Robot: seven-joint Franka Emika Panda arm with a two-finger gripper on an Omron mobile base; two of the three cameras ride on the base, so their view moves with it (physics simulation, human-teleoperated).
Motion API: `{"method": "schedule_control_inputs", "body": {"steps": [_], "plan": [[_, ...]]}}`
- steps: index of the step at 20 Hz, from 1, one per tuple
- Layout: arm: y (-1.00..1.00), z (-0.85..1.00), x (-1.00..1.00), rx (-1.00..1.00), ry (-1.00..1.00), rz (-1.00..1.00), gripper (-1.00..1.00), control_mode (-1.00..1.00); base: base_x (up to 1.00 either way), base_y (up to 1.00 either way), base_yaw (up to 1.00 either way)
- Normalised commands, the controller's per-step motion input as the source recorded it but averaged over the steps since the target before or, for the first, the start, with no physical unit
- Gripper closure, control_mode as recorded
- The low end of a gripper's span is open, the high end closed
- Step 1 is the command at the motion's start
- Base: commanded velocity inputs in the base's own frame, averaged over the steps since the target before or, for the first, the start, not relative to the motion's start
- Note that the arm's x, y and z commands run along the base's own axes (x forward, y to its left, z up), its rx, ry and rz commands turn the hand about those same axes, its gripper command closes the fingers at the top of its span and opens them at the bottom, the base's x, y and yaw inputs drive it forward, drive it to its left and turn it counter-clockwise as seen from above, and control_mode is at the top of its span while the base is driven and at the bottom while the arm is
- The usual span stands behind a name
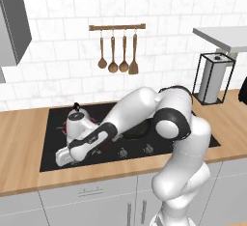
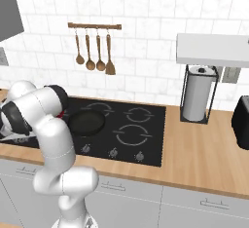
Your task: Pick the kettle from the counter and place it on a stove burner. Then turn the burner on.
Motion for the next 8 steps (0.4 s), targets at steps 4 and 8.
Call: {"method": "schedule_control_inputs", "body": {"steps": [4,8], "plan": [[-0.02,-0.04,-0.1,0.04,0.0,0.19,1.0,-1.0,0.0,0.0,0.0],[0.0,-0.03,-0.04,0.03,0.0,0.21,1.0,-1.0,0.0,0.0,0.0]]}}
